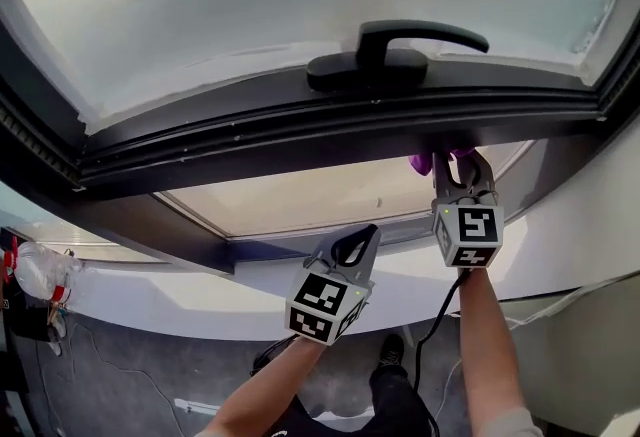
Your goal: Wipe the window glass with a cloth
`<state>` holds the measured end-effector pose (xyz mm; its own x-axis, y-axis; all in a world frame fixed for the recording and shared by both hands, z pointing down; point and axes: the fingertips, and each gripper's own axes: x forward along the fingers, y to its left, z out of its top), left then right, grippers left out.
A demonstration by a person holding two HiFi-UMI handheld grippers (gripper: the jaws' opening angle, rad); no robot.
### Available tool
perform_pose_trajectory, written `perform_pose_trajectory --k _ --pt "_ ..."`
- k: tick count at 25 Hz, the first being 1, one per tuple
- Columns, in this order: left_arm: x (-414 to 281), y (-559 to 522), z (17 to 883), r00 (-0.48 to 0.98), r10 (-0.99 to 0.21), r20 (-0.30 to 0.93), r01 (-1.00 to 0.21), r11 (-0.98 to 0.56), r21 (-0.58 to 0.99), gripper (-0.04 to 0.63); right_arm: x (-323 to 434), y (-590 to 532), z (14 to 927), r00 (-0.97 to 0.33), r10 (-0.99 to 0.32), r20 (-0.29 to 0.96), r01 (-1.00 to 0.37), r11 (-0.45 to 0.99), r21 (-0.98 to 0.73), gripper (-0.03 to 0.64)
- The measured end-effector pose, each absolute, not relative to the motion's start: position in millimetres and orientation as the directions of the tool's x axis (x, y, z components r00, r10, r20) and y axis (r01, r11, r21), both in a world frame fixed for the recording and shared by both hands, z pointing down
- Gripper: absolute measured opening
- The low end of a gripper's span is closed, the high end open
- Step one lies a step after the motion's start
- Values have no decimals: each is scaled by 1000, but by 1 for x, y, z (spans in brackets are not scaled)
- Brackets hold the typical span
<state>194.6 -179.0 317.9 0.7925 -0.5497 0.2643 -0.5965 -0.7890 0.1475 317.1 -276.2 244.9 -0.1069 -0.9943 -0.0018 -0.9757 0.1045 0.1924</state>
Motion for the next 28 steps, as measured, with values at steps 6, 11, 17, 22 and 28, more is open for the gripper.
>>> perform_pose_trajectory --k 6,11,17,22,28 --pt "265 -175 319 822 -499 275 -548 -824 145 0 421 -270 241 7 -1000 -6 -982 -8 186 104" --pt "309 -178 322 836 -469 284 -519 -845 133 0 495 -270 240 101 -995 -13 -982 -102 161 104" --pt "335 -184 329 841 -450 299 -502 -856 125 0 550 -266 251 234 -972 -5 -967 -233 101 103" --pt "346 -187 340 845 -437 309 -494 -858 138 0 568 -267 268 334 -941 57 -941 -329 83 103" --pt "343 -190 354 837 -438 327 -503 -851 147 0 583 -270 297 425 -890 166 -902 -400 163 103"
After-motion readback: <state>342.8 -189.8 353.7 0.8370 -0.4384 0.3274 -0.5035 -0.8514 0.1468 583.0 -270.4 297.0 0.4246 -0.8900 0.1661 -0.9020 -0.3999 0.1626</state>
